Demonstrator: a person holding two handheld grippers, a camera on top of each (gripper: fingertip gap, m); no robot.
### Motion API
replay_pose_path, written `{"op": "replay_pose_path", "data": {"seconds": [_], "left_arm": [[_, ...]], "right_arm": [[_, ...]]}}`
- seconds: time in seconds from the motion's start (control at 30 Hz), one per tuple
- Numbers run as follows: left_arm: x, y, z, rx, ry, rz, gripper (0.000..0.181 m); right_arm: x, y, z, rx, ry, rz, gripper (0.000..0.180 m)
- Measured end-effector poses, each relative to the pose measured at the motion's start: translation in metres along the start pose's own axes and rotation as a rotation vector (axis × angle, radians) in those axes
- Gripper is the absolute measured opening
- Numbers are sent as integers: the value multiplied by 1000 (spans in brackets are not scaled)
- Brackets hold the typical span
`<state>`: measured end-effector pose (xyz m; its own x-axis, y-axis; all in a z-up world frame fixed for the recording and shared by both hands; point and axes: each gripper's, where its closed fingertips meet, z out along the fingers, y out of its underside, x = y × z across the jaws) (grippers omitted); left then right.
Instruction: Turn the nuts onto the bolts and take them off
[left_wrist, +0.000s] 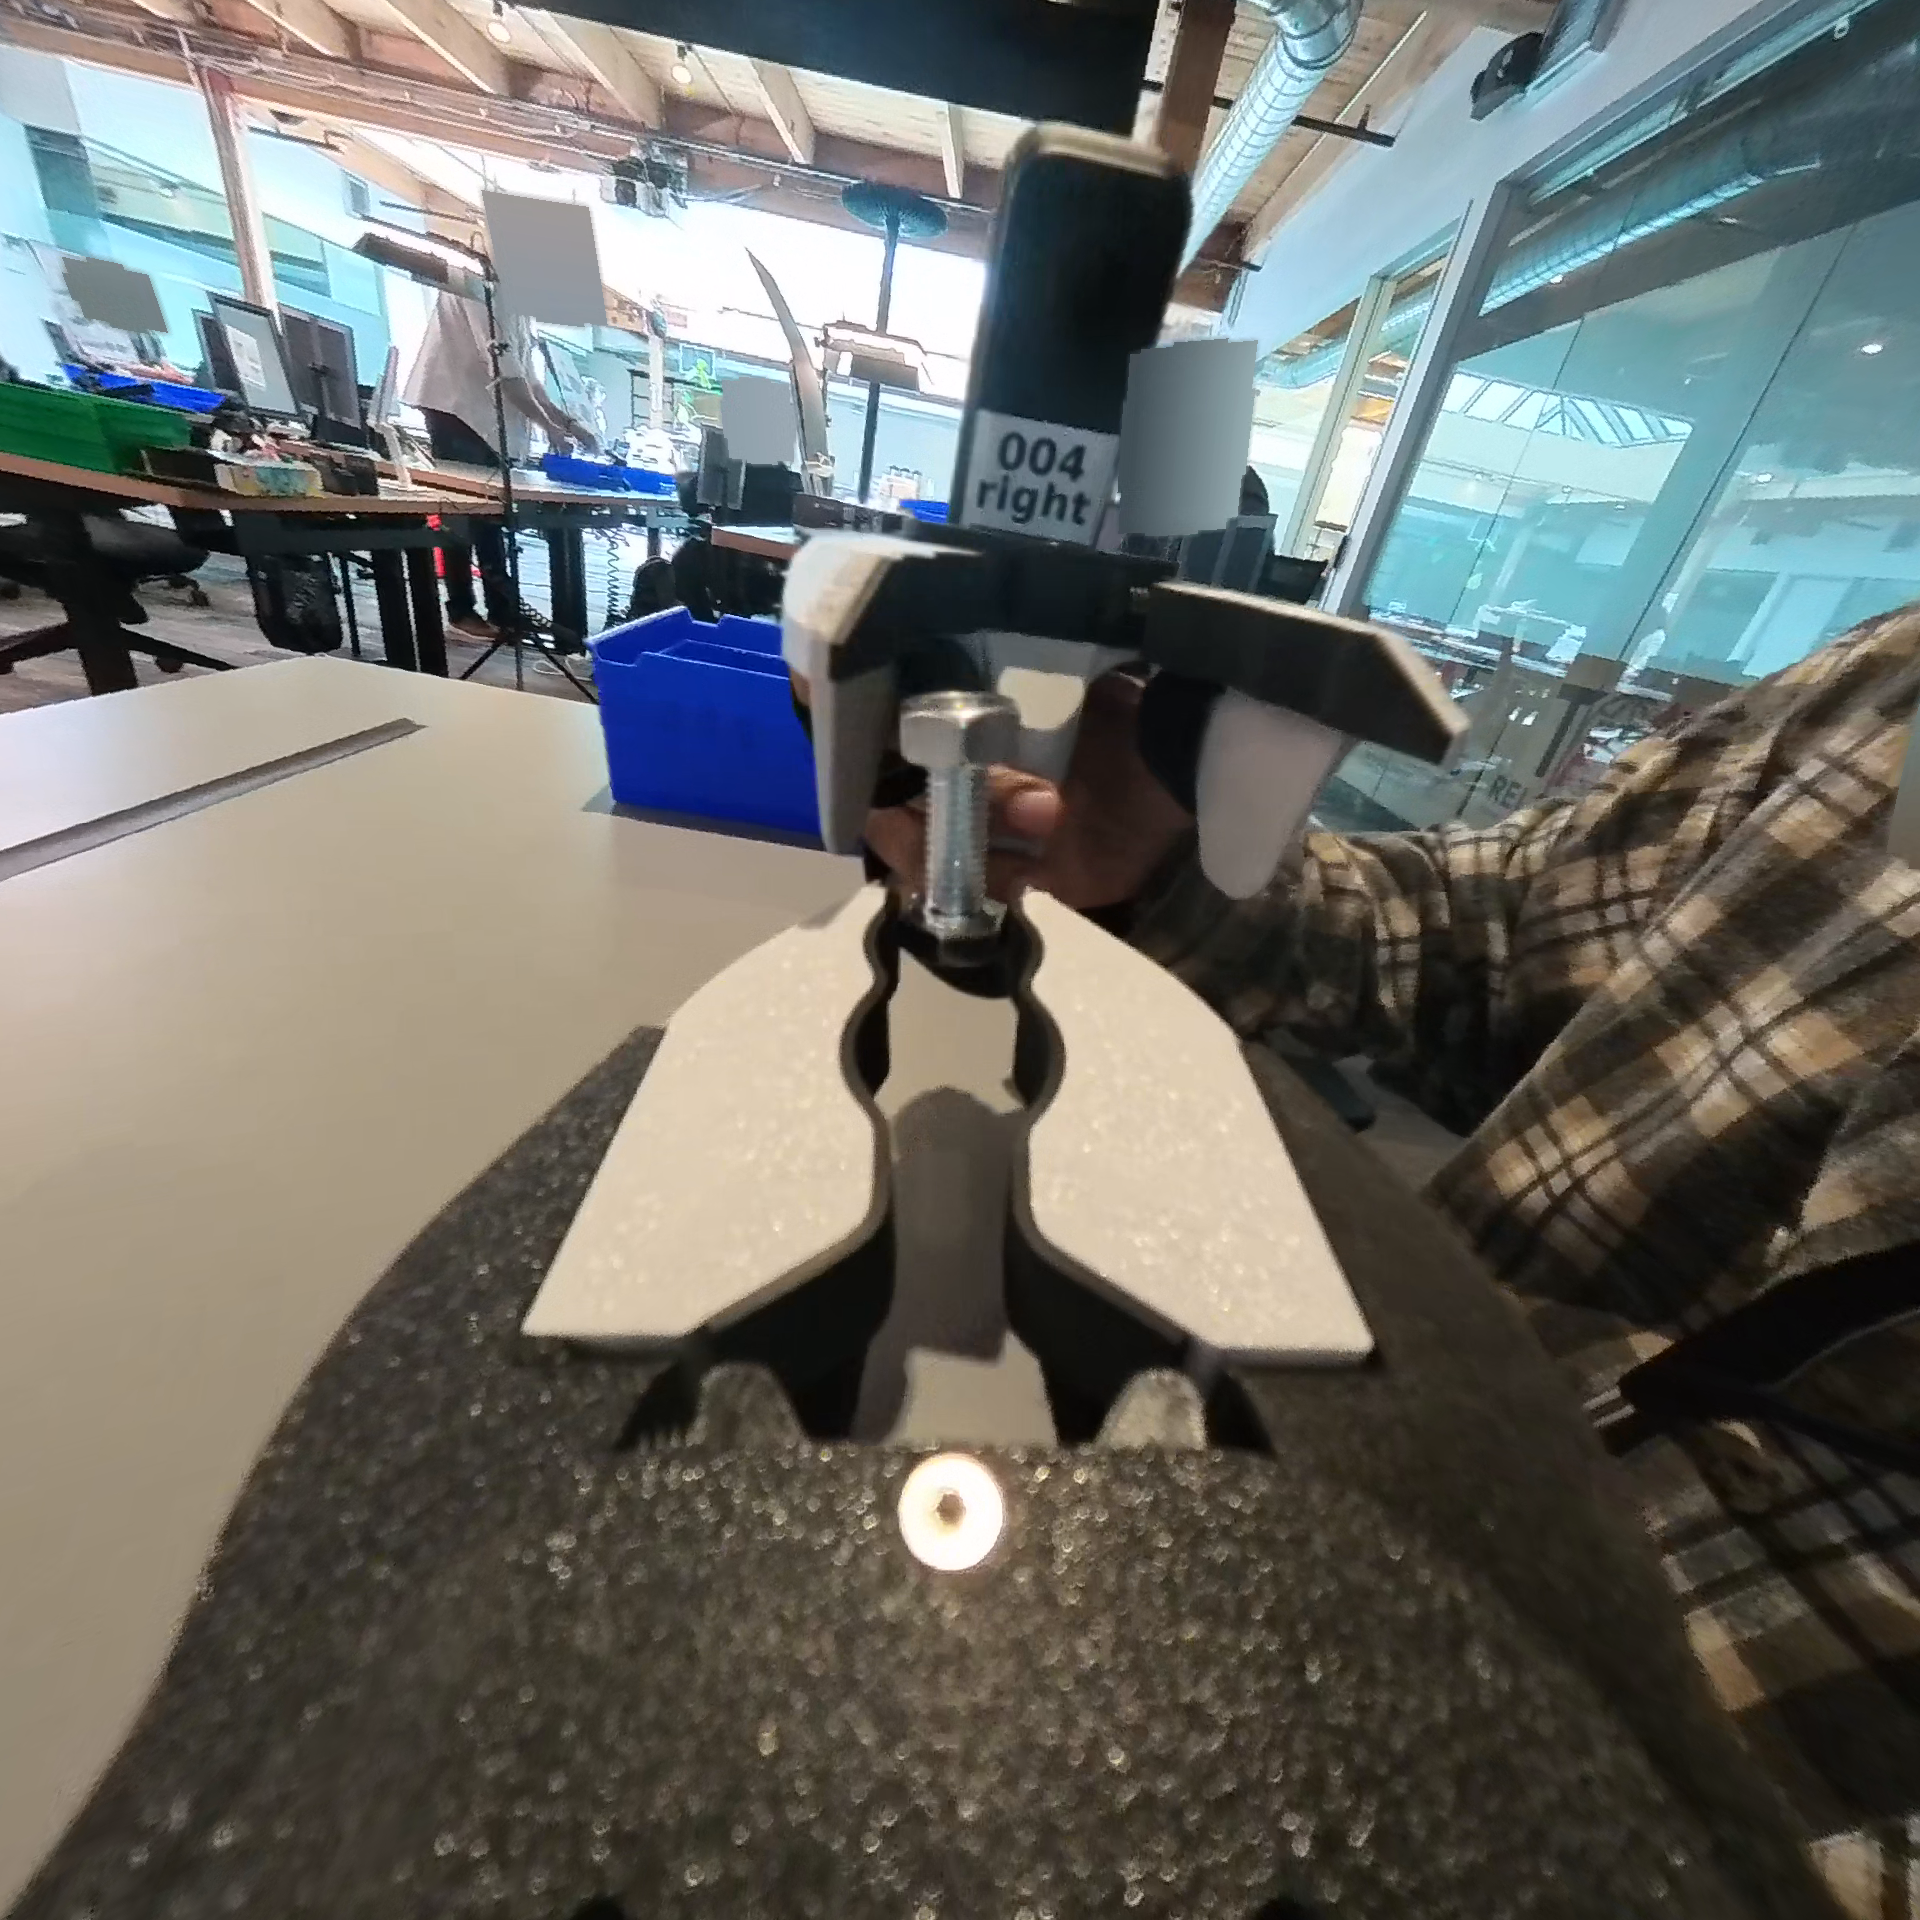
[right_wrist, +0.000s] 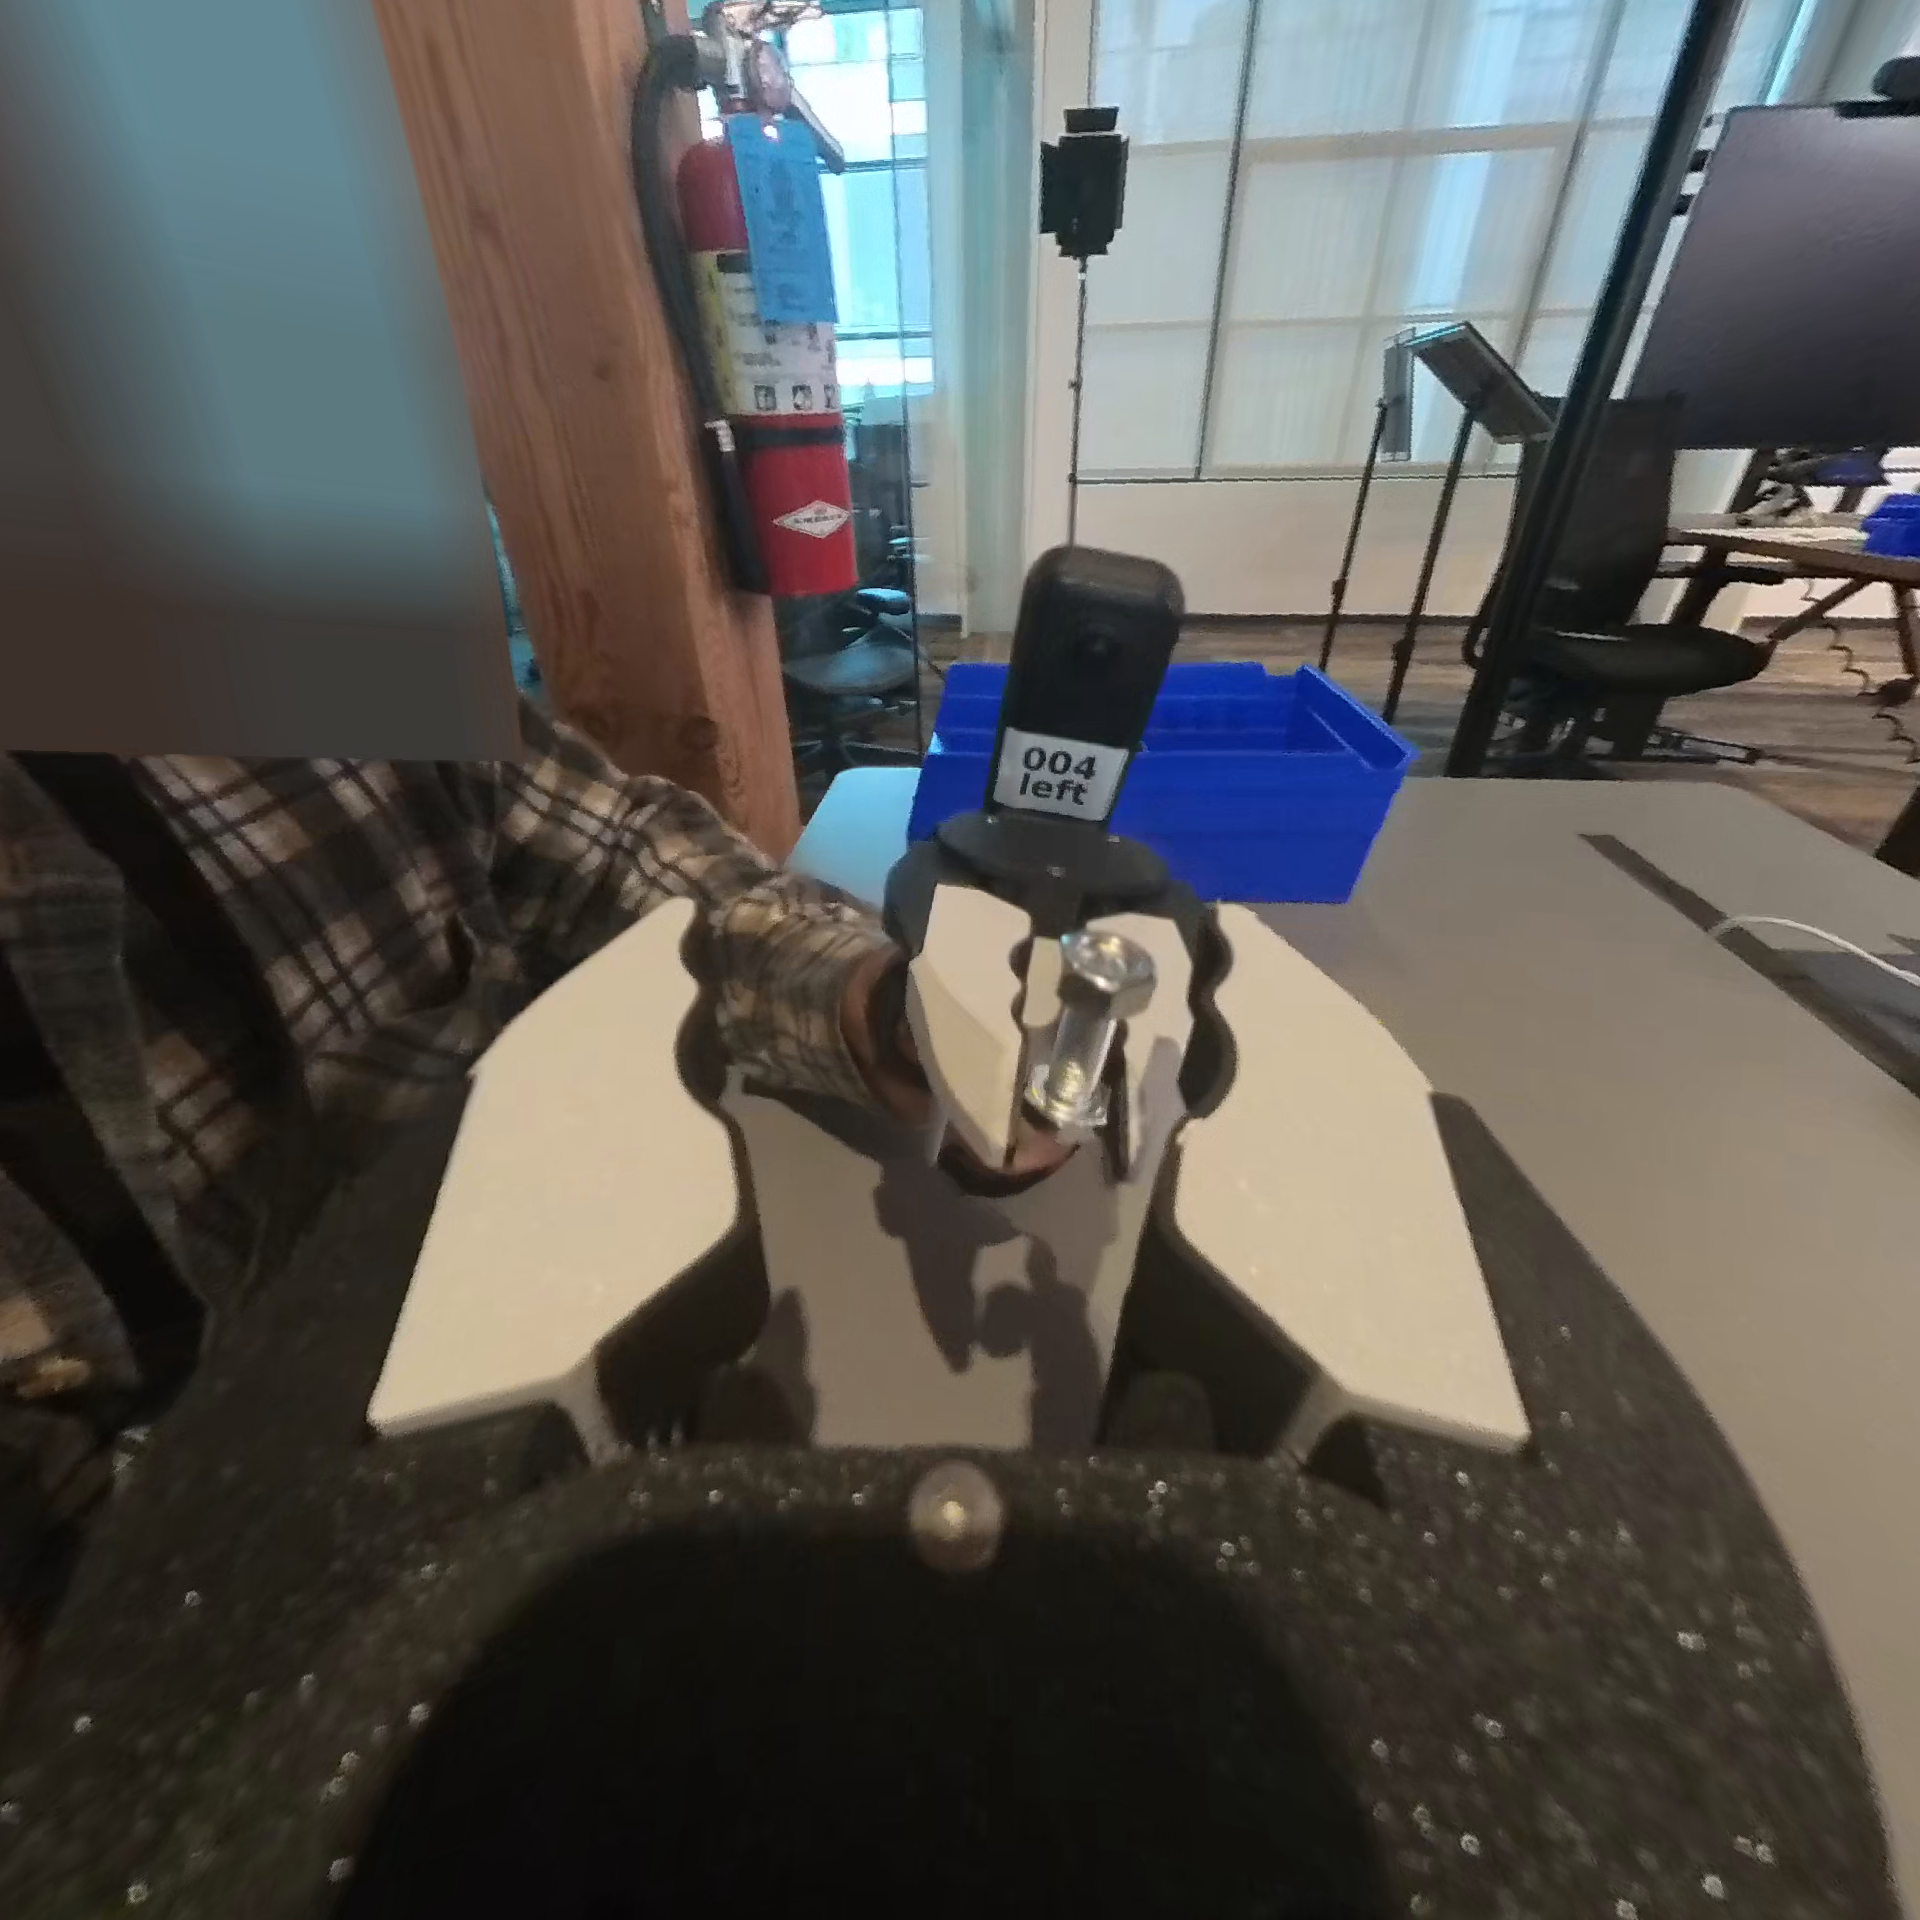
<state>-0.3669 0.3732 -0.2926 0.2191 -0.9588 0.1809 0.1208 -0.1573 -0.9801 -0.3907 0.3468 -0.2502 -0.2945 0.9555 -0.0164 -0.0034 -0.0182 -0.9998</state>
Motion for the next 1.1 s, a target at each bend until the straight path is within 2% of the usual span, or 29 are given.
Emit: {"op": "replay_pose_path", "data": {"seconds": [0.13,0.27,0.53,0.63,0.73,0.93,1.0,1.1], "left_arm": [[-2,-1,-2,-3,-20,19,18],[-1,0,-1,-2,-8,4,19],[3,-3,0,16,6,9,19],[-1,-1,-1,12,-3,0,19],[0,0,0,2,3,0,19],[0,0,0,4,-7,3,18],[-4,-1,-3,10,-16,-3,18],[-5,0,-3,5,-15,-9,19]], "right_arm": [[-6,3,4,-13,-26,-2,90],[-8,2,-12,-8,22,-25,82],[-7,9,4,-24,-36,12,87],[-10,12,-3,-37,9,-7,93],[-7,8,-11,-5,37,-10,86],[-5,8,3,-18,-23,11,89],[-8,14,-1,-36,8,2,94],[-12,15,-13,-18,47,-7,86]]}}
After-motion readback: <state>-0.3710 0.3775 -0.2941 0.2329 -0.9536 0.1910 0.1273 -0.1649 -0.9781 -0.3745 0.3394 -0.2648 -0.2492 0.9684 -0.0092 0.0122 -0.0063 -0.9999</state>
